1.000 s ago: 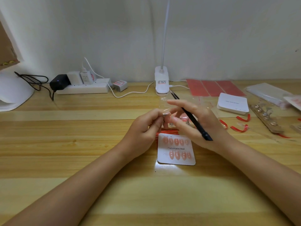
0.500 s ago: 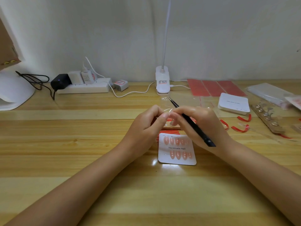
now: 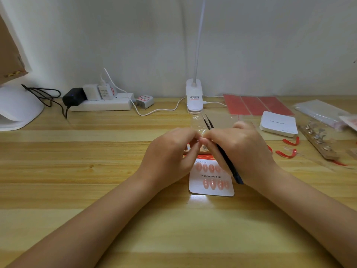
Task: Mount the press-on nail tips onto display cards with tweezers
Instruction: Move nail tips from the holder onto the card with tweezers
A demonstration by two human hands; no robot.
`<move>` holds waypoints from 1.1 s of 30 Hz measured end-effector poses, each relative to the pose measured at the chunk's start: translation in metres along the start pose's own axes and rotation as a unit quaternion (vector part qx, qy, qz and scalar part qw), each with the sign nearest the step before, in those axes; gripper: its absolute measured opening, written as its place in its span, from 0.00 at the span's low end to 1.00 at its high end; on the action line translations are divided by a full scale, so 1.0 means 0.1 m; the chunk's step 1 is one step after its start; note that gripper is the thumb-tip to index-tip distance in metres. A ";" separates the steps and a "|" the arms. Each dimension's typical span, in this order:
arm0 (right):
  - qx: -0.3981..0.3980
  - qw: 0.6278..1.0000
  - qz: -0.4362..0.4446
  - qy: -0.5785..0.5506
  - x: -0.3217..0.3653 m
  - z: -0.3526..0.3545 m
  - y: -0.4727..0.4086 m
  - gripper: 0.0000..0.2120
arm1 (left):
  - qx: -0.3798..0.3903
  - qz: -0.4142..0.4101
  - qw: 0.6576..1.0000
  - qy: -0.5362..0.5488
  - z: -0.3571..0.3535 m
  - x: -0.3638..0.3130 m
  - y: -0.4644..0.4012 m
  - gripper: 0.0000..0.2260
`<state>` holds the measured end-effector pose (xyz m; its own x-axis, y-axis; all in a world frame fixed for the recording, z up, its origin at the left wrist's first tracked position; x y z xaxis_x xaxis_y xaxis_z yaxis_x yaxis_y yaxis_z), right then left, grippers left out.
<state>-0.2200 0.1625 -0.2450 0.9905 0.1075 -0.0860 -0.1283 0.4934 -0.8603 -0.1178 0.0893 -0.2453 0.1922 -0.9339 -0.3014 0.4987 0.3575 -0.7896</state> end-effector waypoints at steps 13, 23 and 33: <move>-0.045 0.996 0.034 0.062 0.06 0.01 -0.02 0.15 | 0.017 0.030 0.996 -0.087 -0.01 -0.08 0.01 0.11; -0.051 0.997 0.024 -0.050 0.02 0.08 -0.05 0.14 | 0.036 0.048 0.988 -0.140 0.05 -0.19 -0.14 0.14; -0.093 0.990 0.008 -0.107 0.03 0.11 0.04 0.14 | -0.083 0.144 0.974 -0.156 0.43 0.40 -0.33 0.14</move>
<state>-0.2185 0.1742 -0.2429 0.9529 0.3032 -0.0087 -0.1123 0.3258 -0.9388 -0.0899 0.0403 -0.2086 0.5638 -0.7401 -0.3667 0.2479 0.5751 -0.7796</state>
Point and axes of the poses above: each hand's wrist, its own y-axis away from the middle knuckle, its own z-axis out of the back of the hand, x = y × z, the point moved 5 cm from there along -y, towards the middle knuckle, and after that the axes turned 14 degrees about -x, right-handed, at the moved point
